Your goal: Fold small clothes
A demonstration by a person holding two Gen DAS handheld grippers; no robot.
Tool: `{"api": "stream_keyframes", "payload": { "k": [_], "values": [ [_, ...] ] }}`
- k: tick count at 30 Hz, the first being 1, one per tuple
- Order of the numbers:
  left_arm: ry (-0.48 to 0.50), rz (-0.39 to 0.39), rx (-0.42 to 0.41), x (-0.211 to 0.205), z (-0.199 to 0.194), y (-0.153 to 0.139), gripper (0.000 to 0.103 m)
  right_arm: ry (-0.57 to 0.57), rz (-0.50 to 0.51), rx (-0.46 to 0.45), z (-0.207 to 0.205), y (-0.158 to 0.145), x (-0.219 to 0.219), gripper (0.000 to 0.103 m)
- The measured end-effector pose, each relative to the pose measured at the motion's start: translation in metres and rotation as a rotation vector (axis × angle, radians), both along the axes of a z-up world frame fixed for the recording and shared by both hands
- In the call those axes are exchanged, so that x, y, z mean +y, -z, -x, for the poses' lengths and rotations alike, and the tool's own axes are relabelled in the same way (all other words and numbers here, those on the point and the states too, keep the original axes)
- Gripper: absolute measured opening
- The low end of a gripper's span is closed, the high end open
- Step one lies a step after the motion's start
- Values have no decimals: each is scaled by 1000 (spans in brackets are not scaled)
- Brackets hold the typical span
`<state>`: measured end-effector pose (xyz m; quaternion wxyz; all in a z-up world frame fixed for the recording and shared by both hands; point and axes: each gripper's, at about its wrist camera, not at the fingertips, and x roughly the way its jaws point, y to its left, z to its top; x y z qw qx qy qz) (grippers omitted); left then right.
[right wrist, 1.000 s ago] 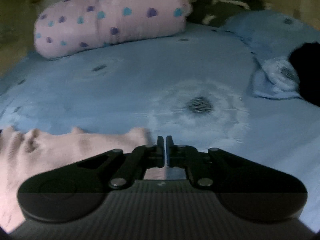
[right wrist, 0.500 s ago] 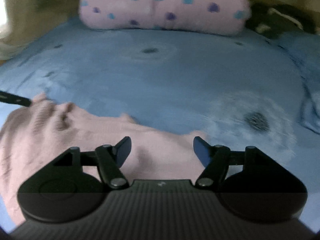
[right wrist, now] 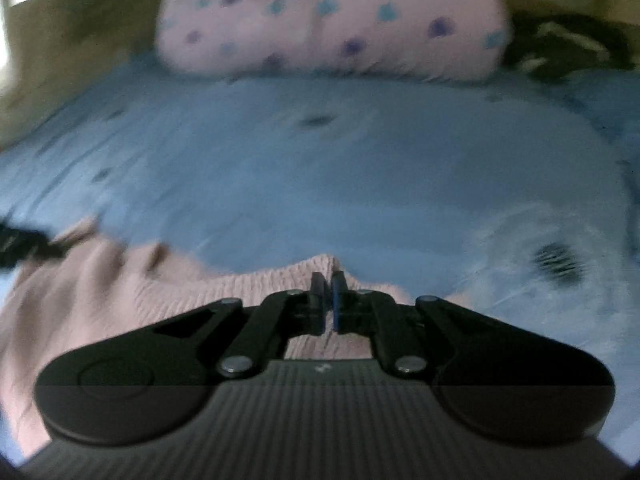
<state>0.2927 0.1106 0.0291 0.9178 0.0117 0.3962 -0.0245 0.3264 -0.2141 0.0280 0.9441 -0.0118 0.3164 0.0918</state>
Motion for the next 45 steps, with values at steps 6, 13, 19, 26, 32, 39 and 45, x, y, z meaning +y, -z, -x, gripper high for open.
{"api": "stream_keyframes", "payload": {
  "k": [6, 13, 19, 26, 32, 39, 45],
  "values": [
    [16, -142, 4, -11, -15, 32, 52, 33, -15, 75, -12, 26, -7, 9],
    [18, -193, -20, -14, -9, 22, 53, 42, -139, 18, 39, -11, -41, 40],
    [-5, -92, -29, 1, 25, -8, 54, 104, -167, -3, 102, -9, -86, 54],
    [-26, 4, 8, -3, 51, -12, 54, 200, -307, 52, 84, 14, -103, 55],
    [-41, -92, 31, -11, 42, 14, 54, 215, -288, 66, 60, 21, -90, 14],
    [-68, -124, 33, 1, 16, 31, 61, 383, -295, 27, 62, 39, -110, 13],
    [-54, -75, 24, 8, 28, 10, 61, 330, -351, 13, 81, 21, -111, 18]
  ]
}}
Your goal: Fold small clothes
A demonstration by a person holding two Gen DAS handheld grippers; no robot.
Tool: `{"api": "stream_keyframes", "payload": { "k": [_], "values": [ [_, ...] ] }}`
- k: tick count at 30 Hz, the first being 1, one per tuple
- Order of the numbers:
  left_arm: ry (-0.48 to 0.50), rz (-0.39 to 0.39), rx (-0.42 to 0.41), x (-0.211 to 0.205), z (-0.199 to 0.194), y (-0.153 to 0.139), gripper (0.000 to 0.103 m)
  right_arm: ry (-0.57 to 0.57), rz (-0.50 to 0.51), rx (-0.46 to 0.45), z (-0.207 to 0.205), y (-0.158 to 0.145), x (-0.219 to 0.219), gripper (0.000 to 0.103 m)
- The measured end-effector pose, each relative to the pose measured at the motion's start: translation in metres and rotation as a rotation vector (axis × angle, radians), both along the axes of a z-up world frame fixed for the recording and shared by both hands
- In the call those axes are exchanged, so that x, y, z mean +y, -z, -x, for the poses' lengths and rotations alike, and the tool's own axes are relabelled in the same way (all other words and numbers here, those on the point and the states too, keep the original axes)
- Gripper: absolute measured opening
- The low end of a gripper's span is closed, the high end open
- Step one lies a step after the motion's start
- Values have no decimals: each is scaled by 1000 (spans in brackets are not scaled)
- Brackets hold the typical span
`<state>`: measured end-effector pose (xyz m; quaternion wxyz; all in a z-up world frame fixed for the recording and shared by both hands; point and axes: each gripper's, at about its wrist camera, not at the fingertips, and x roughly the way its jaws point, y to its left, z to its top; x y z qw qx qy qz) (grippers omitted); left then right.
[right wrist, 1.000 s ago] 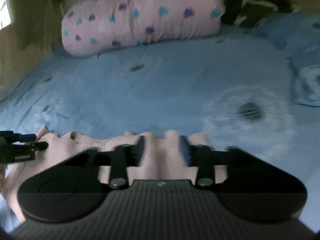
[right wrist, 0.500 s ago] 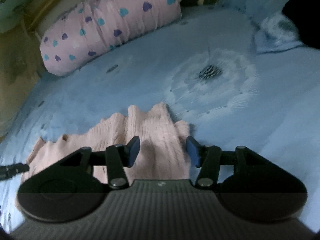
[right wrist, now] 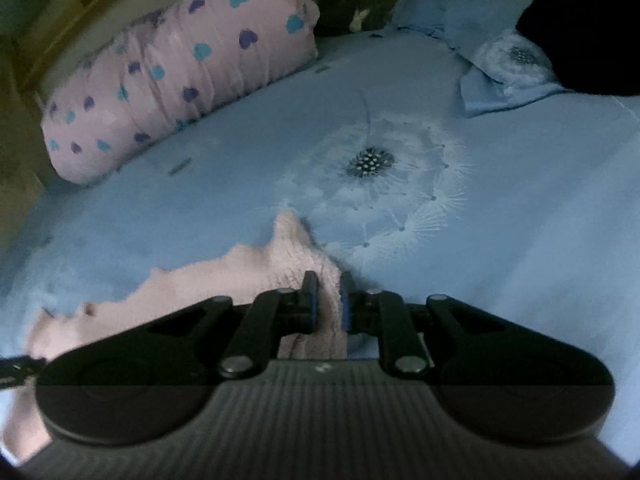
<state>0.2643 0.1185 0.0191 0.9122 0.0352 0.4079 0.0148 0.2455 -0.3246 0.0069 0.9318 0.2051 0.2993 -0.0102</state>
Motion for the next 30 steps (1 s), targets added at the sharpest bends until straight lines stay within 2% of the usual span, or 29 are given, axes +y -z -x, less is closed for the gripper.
{"api": "stream_keyframes", "payload": {
  "k": [3, 5, 7, 10, 14, 17, 20, 24, 27, 30],
  "values": [
    [8, 17, -4, 3, 14, -15, 61, -15, 28, -25, 24, -14, 5, 24],
    [25, 32, -5, 4, 26, -24, 61, -24, 46, -35, 44, -21, 10, 34],
    [50, 46, 2, 5, 41, -32, 61, -45, 47, -38, 63, -26, 15, 39],
    [58, 79, 23, 8, 61, -37, 61, -69, 24, -29, 88, -29, 21, 39],
    [48, 118, 64, 13, 83, -28, 61, -71, 9, -8, 112, -21, 28, 39],
    [30, 84, 81, 15, 93, -15, 61, -65, 31, 15, 119, -11, 33, 39],
    [15, 111, 93, 24, 95, -5, 61, -51, 15, 37, 118, 1, 33, 38],
    [-55, 17, 80, 30, 93, 5, 61, -25, 5, 61, 115, 17, 28, 40],
    [-81, 72, 84, 39, 95, 5, 61, -19, -28, 50, 117, 21, 22, 40],
    [-89, 95, 77, 40, 100, -2, 62, 4, -20, 53, 123, 17, 23, 42]
  ]
}}
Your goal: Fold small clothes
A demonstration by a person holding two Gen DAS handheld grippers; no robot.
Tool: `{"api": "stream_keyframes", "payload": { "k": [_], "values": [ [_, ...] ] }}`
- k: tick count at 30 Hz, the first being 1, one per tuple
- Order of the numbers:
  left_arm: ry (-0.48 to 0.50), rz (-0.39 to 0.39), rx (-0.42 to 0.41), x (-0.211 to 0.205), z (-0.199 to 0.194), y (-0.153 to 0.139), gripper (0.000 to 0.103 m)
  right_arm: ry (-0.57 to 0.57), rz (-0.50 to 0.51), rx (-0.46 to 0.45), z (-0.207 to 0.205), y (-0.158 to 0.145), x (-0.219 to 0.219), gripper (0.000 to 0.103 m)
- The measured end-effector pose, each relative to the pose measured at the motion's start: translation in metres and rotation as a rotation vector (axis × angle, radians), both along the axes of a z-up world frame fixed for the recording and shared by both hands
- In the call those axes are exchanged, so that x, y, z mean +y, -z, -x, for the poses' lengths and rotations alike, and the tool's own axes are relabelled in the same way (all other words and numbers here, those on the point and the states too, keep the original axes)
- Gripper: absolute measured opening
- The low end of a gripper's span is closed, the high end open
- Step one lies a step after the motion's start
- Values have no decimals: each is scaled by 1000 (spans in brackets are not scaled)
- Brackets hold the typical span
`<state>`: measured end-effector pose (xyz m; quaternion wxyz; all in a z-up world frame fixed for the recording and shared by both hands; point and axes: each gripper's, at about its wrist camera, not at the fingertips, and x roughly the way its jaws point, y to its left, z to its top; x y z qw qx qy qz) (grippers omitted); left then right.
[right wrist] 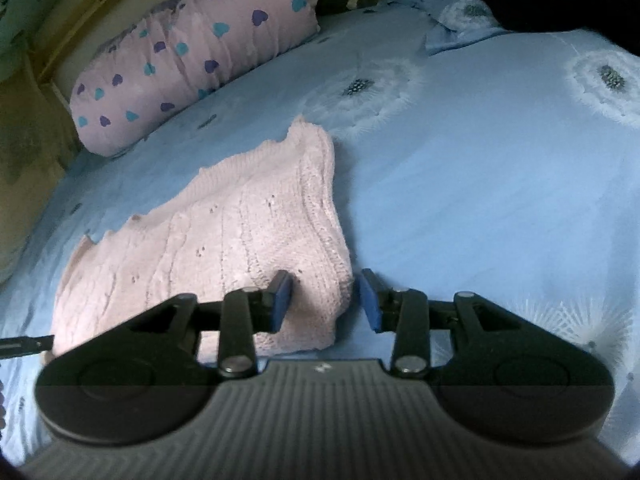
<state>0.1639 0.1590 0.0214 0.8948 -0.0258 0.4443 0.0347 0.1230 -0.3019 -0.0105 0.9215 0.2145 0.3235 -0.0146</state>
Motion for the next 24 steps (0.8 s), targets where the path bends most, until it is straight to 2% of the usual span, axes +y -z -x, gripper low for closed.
{"api": "stream_keyframes", "payload": {
  "k": [3, 6, 10, 13, 17, 19, 22, 24],
  "values": [
    [5, 13, -3, -2, 8, -10, 67, 51, -2, 3, 10, -8, 1, 48],
    [17, 12, -21, -9, 17, -20, 76, 86, -16, -11, 22, -15, 1, 52],
    [49, -12, -32, -23, 22, -25, 87, 116, -87, -26, 36, -20, 4, 70],
    [72, -19, -32, -27, 18, -23, 92, 148, -141, -24, 39, -18, 9, 71],
    [68, 46, -12, -21, 12, -19, 95, 205, -221, 14, 35, -4, 20, 71],
    [45, 39, 7, -19, 11, -15, 95, 217, -265, 17, 31, 5, 25, 71],
    [43, 4, 11, -17, 12, -12, 95, 235, -247, -18, 27, 8, 32, 71],
    [44, 13, 5, -14, 12, -11, 95, 250, -251, -33, 23, 11, 35, 72]
  ]
}}
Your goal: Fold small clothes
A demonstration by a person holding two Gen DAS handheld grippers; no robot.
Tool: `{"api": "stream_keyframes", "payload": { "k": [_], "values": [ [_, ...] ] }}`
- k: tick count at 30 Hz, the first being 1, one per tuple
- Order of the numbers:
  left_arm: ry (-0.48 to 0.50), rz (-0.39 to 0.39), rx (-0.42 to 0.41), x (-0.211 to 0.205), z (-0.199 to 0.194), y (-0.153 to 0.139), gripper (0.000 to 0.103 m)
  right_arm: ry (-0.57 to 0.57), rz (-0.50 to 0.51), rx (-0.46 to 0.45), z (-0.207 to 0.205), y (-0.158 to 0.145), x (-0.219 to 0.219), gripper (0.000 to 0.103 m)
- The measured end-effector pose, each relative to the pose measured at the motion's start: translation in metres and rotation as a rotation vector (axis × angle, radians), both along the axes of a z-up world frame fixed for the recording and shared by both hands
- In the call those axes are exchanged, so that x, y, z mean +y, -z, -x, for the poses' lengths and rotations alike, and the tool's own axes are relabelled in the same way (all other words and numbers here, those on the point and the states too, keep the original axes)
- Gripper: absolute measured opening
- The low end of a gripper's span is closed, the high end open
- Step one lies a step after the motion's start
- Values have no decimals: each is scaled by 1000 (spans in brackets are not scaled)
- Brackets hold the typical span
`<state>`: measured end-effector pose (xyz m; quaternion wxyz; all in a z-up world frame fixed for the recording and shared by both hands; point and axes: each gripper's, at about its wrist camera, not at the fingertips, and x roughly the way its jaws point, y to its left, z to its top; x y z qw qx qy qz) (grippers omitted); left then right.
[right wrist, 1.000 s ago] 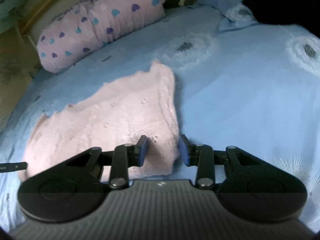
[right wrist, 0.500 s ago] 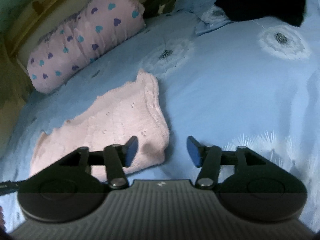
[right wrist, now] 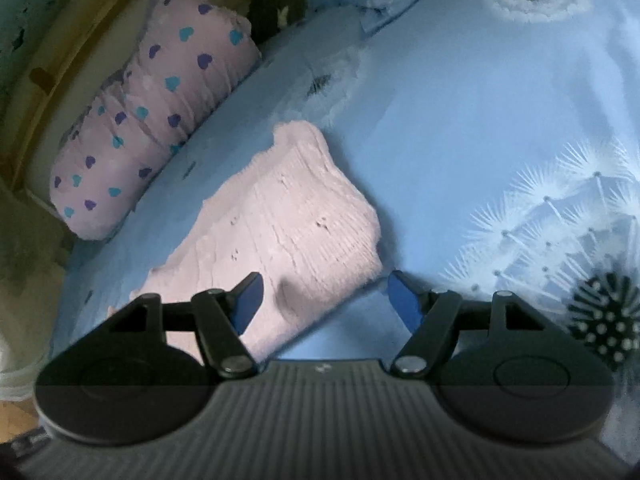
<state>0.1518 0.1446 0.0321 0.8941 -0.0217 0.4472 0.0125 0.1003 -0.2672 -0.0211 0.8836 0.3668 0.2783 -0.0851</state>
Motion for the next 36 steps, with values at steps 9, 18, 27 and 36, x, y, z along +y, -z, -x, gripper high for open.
{"api": "stream_keyframes", "payload": {
  "k": [9, 18, 27, 36],
  "values": [
    [0, 67, 44, 8, -9, 17, 96, 79, 4, -82, -12, 8, 10, 81],
    [-25, 122, 67, 13, -15, 26, 99, 58, -99, -78, -2, 3, 26, 81],
    [-10, 89, 48, 8, -14, 27, 100, 135, -137, -166, -15, 16, 17, 81],
    [-8, 78, 43, 5, -16, 29, 101, 196, -154, -200, -26, 23, 12, 72]
  ]
}}
